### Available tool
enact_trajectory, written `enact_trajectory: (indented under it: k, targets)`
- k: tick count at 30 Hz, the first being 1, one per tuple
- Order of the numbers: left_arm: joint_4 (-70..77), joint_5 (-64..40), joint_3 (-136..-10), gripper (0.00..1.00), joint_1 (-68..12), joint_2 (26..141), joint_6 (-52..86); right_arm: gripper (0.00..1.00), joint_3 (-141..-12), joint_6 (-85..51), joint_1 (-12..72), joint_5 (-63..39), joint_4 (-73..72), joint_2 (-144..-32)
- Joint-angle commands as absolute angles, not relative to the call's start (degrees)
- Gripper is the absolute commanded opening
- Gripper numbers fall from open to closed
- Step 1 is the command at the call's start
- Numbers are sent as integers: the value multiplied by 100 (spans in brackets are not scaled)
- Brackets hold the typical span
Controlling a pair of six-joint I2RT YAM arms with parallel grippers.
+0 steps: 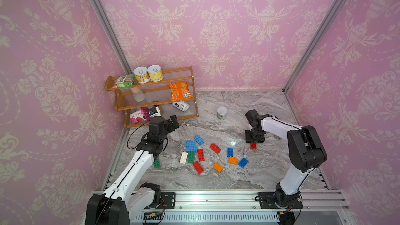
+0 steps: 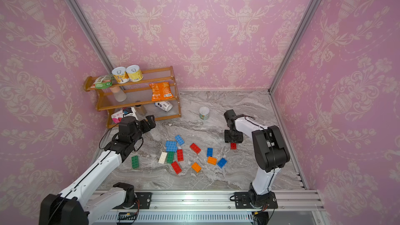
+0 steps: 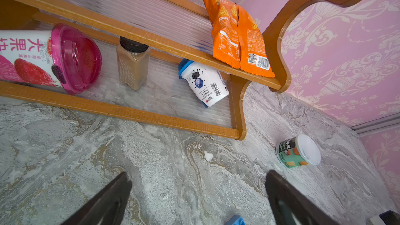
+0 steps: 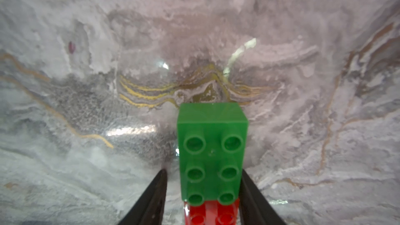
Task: Assemble a rectangle with lego
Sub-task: Move the lego bricks from the center of the board.
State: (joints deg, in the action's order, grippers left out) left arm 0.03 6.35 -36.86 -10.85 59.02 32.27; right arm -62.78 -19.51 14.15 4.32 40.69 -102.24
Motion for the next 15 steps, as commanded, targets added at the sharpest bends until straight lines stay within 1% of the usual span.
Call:
enact_trajectory:
  k: [1,8,11,13,15]
  targets:
    - [-66,642,-3810,99,-1109,5933,3160,50,-6230,-2038,1335,561,4014,-10526]
    - [-75,646,-3786,99,-1107,5924,3149,47,-6208,-2025,1291,438,4040,-10495]
    - [-79,660,-3795,99,-1107,5913,3155,44,-6168,-2022,1291,421,4054,-10487]
    - [-70,656,-3800,99,-1109,5915,3146,40,-6127,-2004,1288,422,4045,-10489]
    - [-62,650,-3806,99,-1108,5910,3151,38,-6102,-1991,1283,463,4051,-10494]
